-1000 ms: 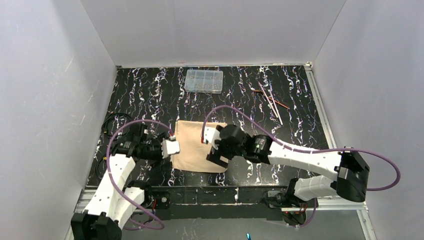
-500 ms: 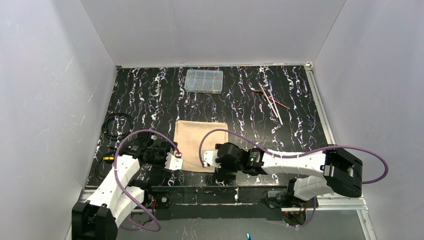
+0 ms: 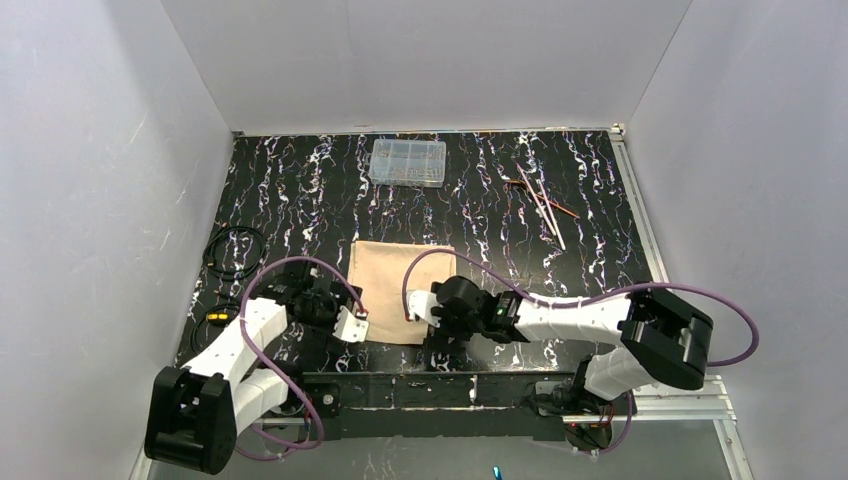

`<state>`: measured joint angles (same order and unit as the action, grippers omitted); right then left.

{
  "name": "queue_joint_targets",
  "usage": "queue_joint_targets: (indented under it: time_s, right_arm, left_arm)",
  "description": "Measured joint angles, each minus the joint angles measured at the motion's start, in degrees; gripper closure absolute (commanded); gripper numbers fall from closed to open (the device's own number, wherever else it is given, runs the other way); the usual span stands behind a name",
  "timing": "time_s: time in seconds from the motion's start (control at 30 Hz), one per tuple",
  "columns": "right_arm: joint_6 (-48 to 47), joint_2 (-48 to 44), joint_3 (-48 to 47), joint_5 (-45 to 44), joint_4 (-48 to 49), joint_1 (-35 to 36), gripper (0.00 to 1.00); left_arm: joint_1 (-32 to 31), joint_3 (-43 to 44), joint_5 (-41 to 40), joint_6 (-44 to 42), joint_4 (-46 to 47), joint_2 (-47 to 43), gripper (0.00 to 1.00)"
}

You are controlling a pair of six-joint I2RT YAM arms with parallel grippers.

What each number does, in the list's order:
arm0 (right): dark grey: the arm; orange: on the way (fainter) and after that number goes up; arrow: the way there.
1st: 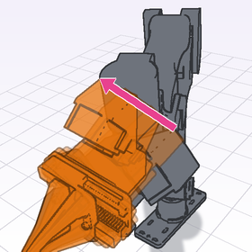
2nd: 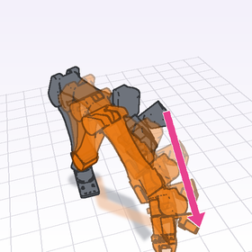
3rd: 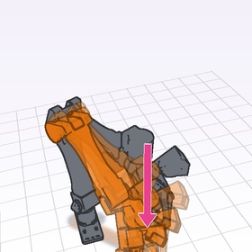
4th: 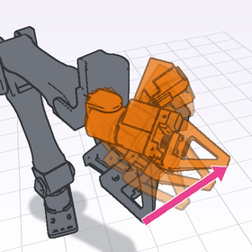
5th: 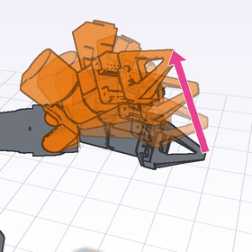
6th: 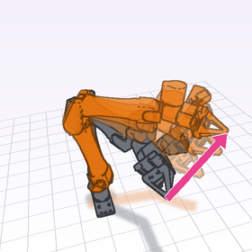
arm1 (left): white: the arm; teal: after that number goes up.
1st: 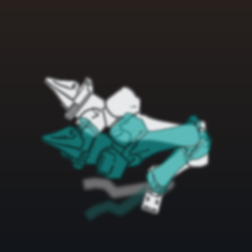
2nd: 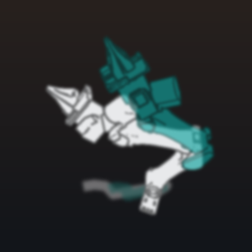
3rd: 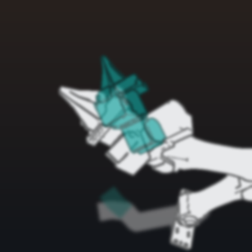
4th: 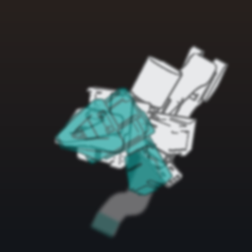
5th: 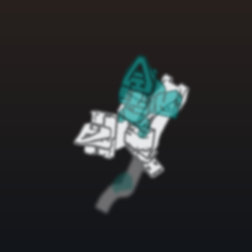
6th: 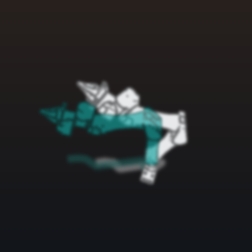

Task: Fold the napkin into a case and place the utensils inside
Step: Fold the lower triangle-folded napkin at the center of the board.

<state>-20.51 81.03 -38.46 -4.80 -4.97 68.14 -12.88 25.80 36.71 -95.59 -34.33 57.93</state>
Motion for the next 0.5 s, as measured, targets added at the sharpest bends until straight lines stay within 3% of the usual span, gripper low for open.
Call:
queue_joint_targets:
  time_s: [0.17, 0.33, 0.43, 0.5]
  right_arm:
    - [1.2, 2.1, -1.0, 4.2, 0.7, -4.0, 0.01]
    - [1.4, 3.7, -2.2, 8.0, 0.7, -5.9, 0.06]
    - [1.6, 4.7, -2.8, 10.1, 0.6, -7.1, 0.17]
    - [2.2, 5.5, -3.3, 11.6, 0.5, -8.2, 0.31]
  left_arm:
    - [0.0, 1.3, 0.3, -1.0, 1.3, 3.2, 0.18]
    - [0.0, 3.7, -0.1, -1.8, 0.9, 7.6, 0.39]
    - [0.0, 5.0, -0.8, -2.4, 0.2, 10.1, 0.54]
    - [0.0, 6.1, -1.4, -2.8, -0.7, 11.9, 0.6]
